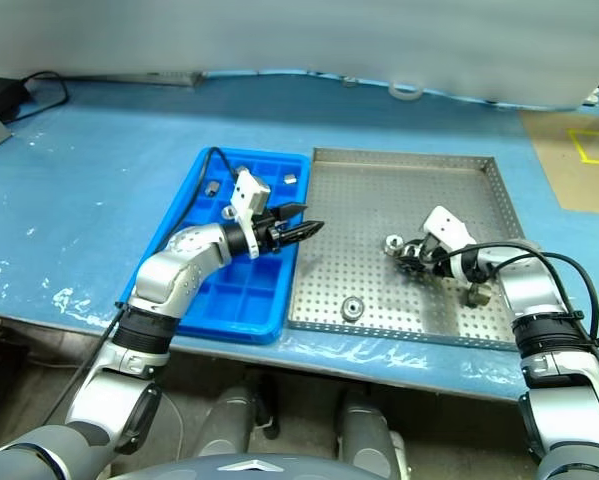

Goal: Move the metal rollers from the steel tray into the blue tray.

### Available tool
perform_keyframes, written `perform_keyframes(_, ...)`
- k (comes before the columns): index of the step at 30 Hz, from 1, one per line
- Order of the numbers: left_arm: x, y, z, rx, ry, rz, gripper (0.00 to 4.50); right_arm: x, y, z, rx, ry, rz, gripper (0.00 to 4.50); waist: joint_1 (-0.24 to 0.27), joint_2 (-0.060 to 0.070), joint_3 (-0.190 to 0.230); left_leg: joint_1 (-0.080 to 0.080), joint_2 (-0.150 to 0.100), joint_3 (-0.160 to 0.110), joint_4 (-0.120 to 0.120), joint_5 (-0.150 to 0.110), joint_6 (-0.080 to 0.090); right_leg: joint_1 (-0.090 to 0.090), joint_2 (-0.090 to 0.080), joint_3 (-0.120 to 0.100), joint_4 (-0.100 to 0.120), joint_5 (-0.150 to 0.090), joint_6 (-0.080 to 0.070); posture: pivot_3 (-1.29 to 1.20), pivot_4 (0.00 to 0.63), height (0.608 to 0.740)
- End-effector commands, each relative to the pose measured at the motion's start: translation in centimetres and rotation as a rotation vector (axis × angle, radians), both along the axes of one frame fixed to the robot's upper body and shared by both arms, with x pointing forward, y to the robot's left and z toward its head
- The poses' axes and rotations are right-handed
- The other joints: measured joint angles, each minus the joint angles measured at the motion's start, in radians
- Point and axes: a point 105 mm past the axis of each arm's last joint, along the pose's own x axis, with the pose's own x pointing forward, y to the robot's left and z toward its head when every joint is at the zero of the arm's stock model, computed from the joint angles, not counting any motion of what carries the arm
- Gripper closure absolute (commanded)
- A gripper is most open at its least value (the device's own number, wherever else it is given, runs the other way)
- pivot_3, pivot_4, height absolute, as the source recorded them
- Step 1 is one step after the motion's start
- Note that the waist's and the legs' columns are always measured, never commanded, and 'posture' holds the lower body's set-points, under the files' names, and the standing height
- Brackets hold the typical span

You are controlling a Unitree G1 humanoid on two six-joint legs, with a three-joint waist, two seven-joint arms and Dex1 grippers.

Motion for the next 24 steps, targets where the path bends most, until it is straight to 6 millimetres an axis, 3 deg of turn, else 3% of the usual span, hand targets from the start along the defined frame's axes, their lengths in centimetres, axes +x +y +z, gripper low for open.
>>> perform_keyframes(1, -0.2, -0.3, 1.4, -0.027, -0.041, -0.024, 1.39, 0.0, -0.2, 1.7, 0.042, -0.034, -0.016, 2.84, 0.000, 0.000, 0.000, 0.000, 0.000, 0.000, 0.000, 0.000, 0.000, 0.000, 0.000, 0.000, 0.000, 0.000, 0.000, -0.17, 0.150, 0.740)
perform_keyframes(5, -0.1, 0.0, 3.2, -0.269, 0.154, -0.104, 1.39, -0.4, 2.9, 4.7, 0.152, -0.097, 0.070, 2.84, 0.001, 0.001, 0.001, -0.002, 0.000, 0.000, -0.001, 0.000, 0.000, -0.003, 0.000, 0.000, -0.001, 0.000, 0.000, -0.17, 0.150, 0.740)
perform_keyframes(9, 0.0, 0.0, 3.3, -0.375, 0.335, -0.177, 1.39, -1.2, 5.3, 6.5, 0.150, -0.160, 0.157, 2.84, 0.001, 0.001, 0.001, -0.008, 0.000, 0.000, -0.001, 0.002, 0.003, -0.010, 0.000, 0.000, 0.002, 0.000, 0.000, -0.17, 0.150, 0.740)
perform_keyframes(17, 0.9, -0.9, 1.4, -0.443, 0.626, -0.212, 1.39, -1.9, 8.7, 10.9, 0.116, -0.314, 0.276, 2.84, 0.002, 0.001, 0.001, -0.012, 0.000, 0.000, 0.000, 0.002, 0.003, -0.013, 0.000, 0.000, 0.002, 0.000, 0.000, -0.18, 0.150, 0.740)
perform_keyframes(19, 1.2, -1.1, 1.0, -0.444, 0.653, -0.203, 1.39, -2.1, 9.1, 11.5, 0.110, -0.330, 0.293, 2.84, 0.003, 0.001, 0.001, -0.013, 0.000, 0.000, 0.000, 0.002, 0.003, -0.013, 0.000, 0.000, 0.002, 0.000, 0.000, -0.18, 0.150, 0.740)
perform_keyframes(24, 1.5, -1.3, 2.9, -0.547, 0.629, -0.238, 1.39, -2.7, 9.6, 11.2, 0.081, -0.320, 0.326, 2.84, 0.002, 0.001, 0.001, -0.015, 0.000, 0.000, 0.000, 0.002, 0.004, -0.015, 0.000, 0.000, 0.001, 0.000, 0.000, -0.19, 0.150, 0.740)
